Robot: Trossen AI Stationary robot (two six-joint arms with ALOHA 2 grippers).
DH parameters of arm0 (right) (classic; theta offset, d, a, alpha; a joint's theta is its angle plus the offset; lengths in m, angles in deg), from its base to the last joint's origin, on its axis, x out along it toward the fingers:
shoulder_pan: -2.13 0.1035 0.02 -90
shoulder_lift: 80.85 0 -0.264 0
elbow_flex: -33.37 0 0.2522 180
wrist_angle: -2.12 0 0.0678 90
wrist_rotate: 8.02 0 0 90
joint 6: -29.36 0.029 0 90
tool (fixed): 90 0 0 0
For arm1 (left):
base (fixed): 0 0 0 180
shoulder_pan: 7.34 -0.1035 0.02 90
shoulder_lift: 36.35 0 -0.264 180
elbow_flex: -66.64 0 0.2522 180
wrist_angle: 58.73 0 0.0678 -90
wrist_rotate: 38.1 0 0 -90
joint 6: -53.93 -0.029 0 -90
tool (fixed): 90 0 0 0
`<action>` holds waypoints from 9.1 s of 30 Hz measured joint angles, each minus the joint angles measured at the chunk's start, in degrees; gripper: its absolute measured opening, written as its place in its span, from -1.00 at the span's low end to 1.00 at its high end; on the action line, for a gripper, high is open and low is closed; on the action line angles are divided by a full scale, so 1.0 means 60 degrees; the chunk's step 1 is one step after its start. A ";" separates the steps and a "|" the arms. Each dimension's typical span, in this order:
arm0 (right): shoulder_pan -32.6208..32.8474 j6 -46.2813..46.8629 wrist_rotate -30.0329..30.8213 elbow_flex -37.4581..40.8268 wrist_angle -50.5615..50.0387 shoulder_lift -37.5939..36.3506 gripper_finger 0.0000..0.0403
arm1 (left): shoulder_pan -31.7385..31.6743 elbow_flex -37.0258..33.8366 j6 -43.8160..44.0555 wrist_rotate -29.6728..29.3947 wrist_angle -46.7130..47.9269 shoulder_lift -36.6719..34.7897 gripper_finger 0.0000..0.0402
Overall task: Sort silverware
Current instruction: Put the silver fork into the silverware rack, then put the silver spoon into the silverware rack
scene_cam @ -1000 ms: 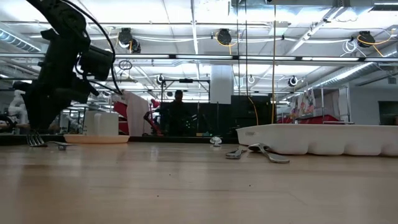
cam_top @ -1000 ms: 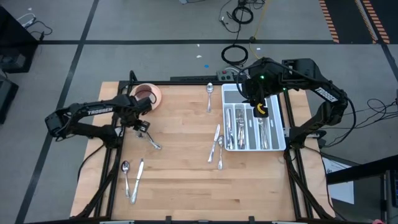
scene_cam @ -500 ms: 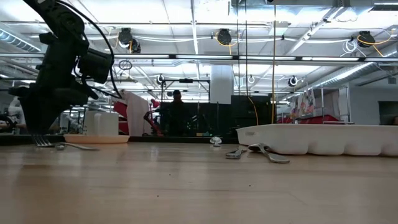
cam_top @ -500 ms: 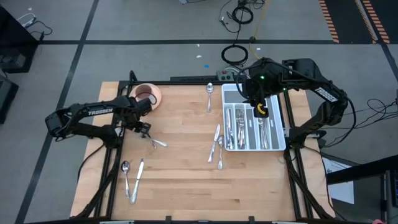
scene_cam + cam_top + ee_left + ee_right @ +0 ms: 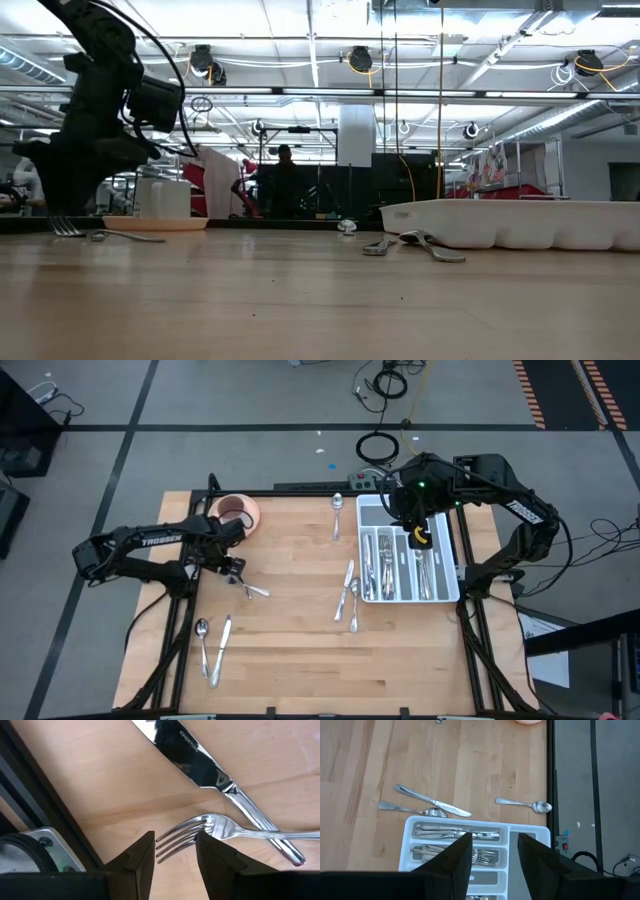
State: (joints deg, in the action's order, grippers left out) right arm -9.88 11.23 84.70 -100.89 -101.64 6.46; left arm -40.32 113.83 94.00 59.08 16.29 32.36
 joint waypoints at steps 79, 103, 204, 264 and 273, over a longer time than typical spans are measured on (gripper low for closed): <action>0.0000 0.2772 0.1053 0.0000 -0.0004 -0.3367 -0.25 | 0.1458 0.9981 -0.2038 0.2532 -0.5141 0.4932 -1.00; -0.0004 0.4003 0.1872 0.0000 -0.0004 -0.3108 -0.25 | 0.0579 1.5136 -0.8983 0.4069 -0.3369 0.9204 -1.00; -0.0004 0.3883 0.2570 0.0003 -0.0004 -0.2477 -0.25 | 0.2335 1.6935 -1.2262 0.3159 -0.2626 1.2593 -1.00; -0.0004 0.3625 0.2495 0.0003 -0.0004 -0.2477 -0.25 | 0.3144 1.6899 -1.1444 -0.0780 -0.3862 1.2473 -0.30; -0.0003 0.3224 0.2495 0.0003 -0.0004 -0.2489 -0.25 | 0.3166 1.6910 -0.9758 -0.0764 -0.2147 1.0615 -0.24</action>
State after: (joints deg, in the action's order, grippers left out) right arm -9.90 30.57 99.68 -100.87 -101.66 -8.48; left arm -21.32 215.29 35.45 54.49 3.41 96.05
